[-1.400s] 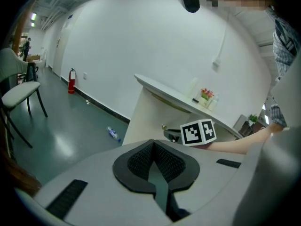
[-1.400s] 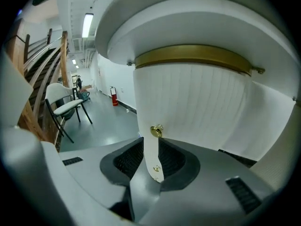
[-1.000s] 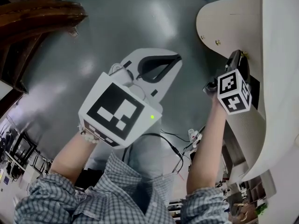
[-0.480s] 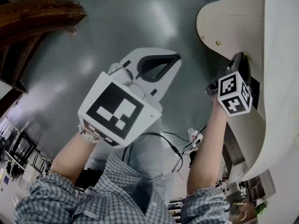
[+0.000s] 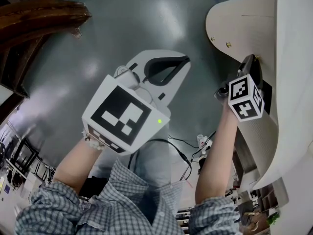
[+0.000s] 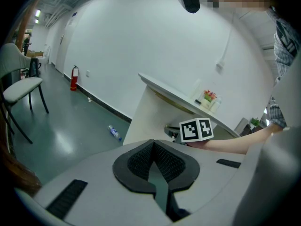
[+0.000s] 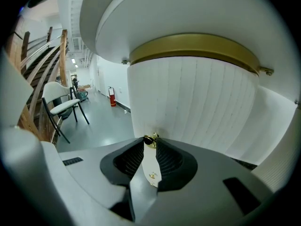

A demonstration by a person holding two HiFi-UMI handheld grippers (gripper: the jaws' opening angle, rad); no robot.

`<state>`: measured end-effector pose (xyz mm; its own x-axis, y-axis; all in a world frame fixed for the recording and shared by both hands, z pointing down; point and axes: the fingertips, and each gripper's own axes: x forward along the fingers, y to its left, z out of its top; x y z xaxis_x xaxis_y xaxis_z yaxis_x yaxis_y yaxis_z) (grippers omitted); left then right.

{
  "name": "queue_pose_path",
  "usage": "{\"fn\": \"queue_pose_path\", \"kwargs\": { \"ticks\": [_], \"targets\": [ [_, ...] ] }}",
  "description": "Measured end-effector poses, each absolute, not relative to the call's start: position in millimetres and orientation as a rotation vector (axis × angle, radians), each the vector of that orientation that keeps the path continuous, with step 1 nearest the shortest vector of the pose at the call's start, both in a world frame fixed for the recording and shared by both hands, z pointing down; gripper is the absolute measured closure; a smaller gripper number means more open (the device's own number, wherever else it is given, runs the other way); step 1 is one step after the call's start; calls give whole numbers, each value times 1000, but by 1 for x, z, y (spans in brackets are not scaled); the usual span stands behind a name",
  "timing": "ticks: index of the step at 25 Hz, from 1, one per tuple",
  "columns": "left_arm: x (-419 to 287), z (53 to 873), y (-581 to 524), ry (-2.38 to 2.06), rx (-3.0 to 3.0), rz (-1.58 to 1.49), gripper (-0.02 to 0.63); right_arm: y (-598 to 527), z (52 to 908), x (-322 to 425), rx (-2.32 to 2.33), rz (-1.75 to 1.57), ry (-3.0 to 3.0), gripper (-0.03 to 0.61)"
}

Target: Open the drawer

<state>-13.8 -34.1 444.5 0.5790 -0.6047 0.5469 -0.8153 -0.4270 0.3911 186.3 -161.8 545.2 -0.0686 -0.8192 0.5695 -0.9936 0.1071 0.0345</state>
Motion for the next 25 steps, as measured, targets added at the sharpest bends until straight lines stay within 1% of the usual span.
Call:
{"fn": "queue_pose_path", "kwargs": {
  "ticks": [11, 25],
  "targets": [
    [-14, 444, -34, -1127, 2175, 431, 616, -152, 546, 183, 1739, 507, -1943, 503],
    [-14, 441, -35, -1122, 2190, 424, 615, -83, 551, 144, 1631, 591, -1976, 506]
  ]
}}
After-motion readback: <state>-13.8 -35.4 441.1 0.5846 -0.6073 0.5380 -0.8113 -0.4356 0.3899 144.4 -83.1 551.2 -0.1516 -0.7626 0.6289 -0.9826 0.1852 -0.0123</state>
